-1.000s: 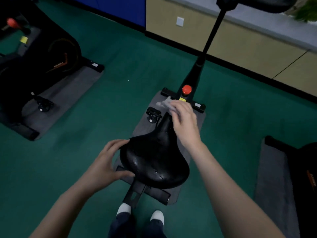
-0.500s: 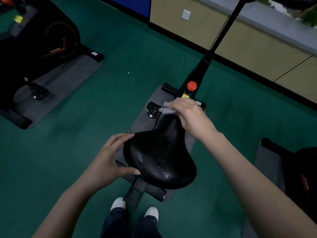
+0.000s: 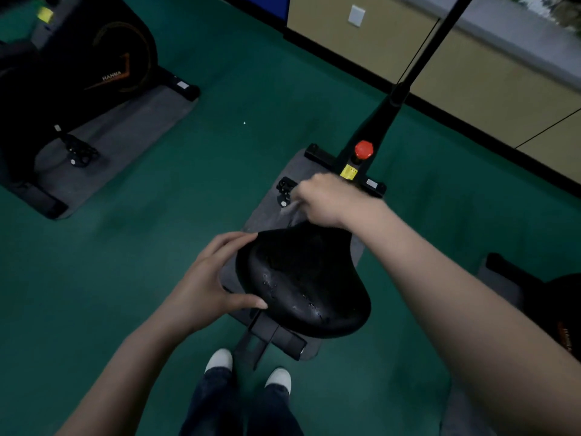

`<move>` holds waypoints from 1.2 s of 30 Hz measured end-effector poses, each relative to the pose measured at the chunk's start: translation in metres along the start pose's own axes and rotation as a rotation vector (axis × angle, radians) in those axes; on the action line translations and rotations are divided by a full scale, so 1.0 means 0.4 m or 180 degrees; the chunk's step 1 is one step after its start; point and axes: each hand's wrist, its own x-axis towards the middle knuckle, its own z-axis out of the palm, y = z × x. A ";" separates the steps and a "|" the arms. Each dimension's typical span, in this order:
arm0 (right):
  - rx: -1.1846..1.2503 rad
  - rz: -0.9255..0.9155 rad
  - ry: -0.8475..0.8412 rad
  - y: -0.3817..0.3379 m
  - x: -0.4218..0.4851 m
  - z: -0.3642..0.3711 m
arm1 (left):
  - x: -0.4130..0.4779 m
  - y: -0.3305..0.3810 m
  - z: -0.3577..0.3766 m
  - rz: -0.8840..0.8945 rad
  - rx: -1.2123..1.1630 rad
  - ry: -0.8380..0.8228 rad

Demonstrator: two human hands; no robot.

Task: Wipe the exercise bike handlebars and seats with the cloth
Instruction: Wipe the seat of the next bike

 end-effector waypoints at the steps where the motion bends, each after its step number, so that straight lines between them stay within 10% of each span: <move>1: 0.0037 -0.0170 -0.0111 -0.022 -0.006 0.011 | 0.000 0.000 -0.001 0.0005 0.0010 -0.0005; 5: 0.0219 -0.0061 0.0209 0.048 -0.014 -0.010 | 0.001 0.003 -0.001 0.0009 -0.0003 -0.0042; 15: 0.3086 0.1992 0.3041 0.020 -0.149 0.150 | 0.010 -0.022 0.004 -0.0301 -0.0274 -0.0352; 24: 0.3950 0.2575 0.2597 0.051 -0.139 0.213 | 0.032 -0.025 0.007 -0.0322 -0.0368 -0.0354; 36: 0.4022 0.1202 0.1992 0.043 -0.290 0.327 | 0.031 -0.047 0.012 -0.0342 -0.0412 -0.0310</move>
